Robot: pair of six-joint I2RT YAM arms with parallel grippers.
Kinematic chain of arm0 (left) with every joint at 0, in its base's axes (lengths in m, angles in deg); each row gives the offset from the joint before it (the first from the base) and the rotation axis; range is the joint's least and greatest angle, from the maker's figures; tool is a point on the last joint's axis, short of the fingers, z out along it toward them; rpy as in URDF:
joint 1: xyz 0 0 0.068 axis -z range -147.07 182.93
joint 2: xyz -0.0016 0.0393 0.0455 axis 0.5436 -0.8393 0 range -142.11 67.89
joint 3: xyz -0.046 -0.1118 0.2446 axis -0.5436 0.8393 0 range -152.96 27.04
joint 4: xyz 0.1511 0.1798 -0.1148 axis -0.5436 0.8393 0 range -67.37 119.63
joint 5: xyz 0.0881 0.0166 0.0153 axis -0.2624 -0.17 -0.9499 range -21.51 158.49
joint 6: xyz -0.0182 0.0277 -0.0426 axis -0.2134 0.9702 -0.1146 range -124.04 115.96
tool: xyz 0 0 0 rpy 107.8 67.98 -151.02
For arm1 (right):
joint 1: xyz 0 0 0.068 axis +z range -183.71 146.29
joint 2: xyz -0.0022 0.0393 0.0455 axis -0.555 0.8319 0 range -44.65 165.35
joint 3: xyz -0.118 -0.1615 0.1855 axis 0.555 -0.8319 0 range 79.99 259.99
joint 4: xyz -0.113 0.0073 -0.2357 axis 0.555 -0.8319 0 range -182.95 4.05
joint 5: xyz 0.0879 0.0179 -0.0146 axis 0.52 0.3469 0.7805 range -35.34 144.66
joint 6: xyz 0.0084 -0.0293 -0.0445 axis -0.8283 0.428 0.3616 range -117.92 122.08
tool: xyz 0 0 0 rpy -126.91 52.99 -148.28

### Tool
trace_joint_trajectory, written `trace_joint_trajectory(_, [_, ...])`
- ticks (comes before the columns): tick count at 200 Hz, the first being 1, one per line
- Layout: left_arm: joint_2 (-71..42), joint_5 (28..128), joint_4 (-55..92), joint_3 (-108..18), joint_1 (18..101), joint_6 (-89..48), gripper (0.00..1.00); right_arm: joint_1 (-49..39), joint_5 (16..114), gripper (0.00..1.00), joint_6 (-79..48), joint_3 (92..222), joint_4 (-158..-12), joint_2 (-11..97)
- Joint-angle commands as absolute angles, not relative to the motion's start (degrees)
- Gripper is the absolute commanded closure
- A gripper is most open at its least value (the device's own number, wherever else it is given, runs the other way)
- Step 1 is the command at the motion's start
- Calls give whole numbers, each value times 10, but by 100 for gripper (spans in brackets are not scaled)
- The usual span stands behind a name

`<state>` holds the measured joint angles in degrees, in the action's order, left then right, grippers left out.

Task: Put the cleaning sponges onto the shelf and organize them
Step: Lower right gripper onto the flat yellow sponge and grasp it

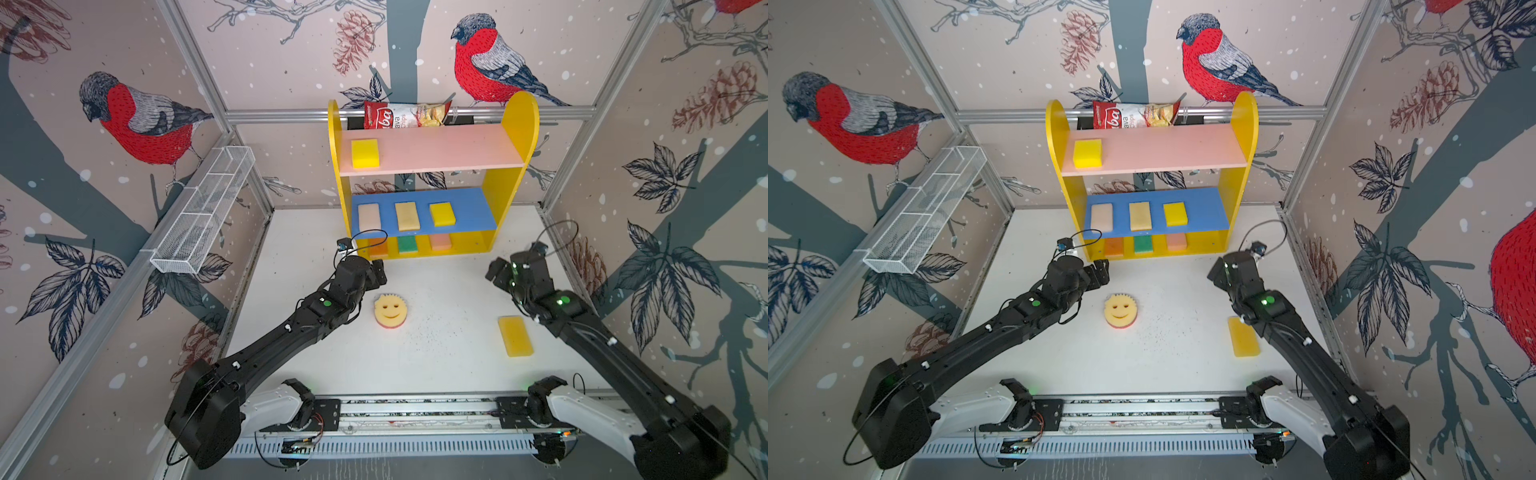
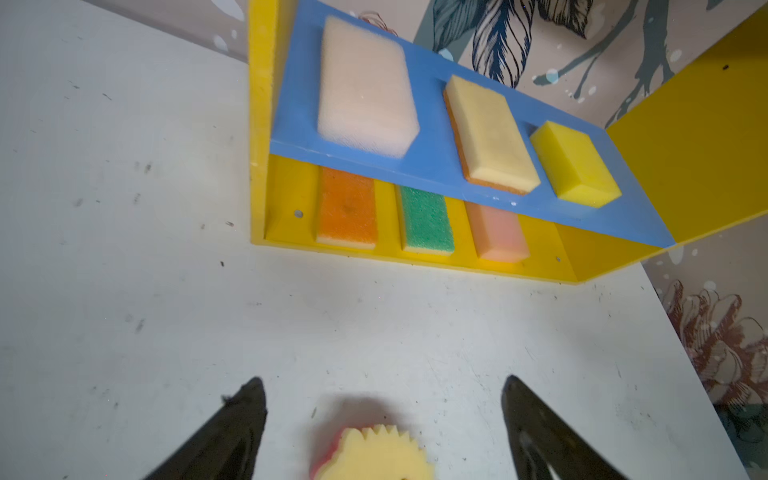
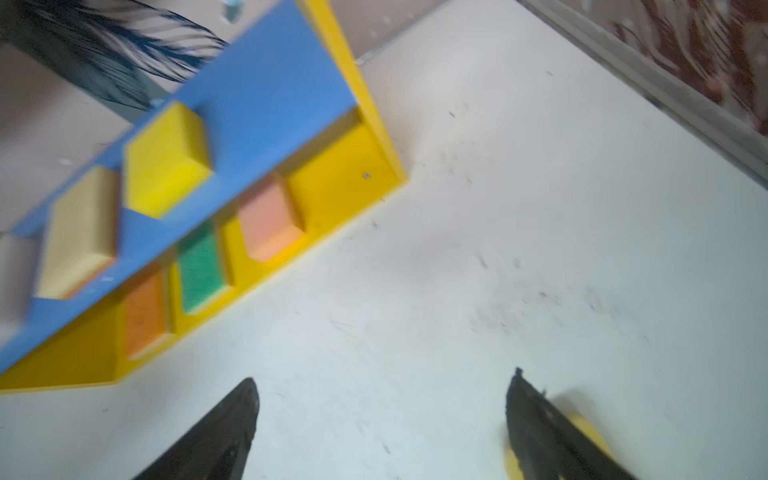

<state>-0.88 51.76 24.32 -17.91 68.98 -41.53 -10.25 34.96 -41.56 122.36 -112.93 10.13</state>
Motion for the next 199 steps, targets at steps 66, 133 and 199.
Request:
trace_joint_trajectory(66, [-57, 567, 190, -207, 688, -409, 13, -151, 390, 10, -547, 1047, -1153, 35])
trace_joint_trajectory(133, [-64, 564, 192, -206, 688, -406, 13, -47, 423, 26, -606, 1019, -1017, 106])
trace_joint_trajectory(199, [-69, 564, 200, -216, 688, -410, 13, 62, 458, 20, -599, 1195, -838, 367])
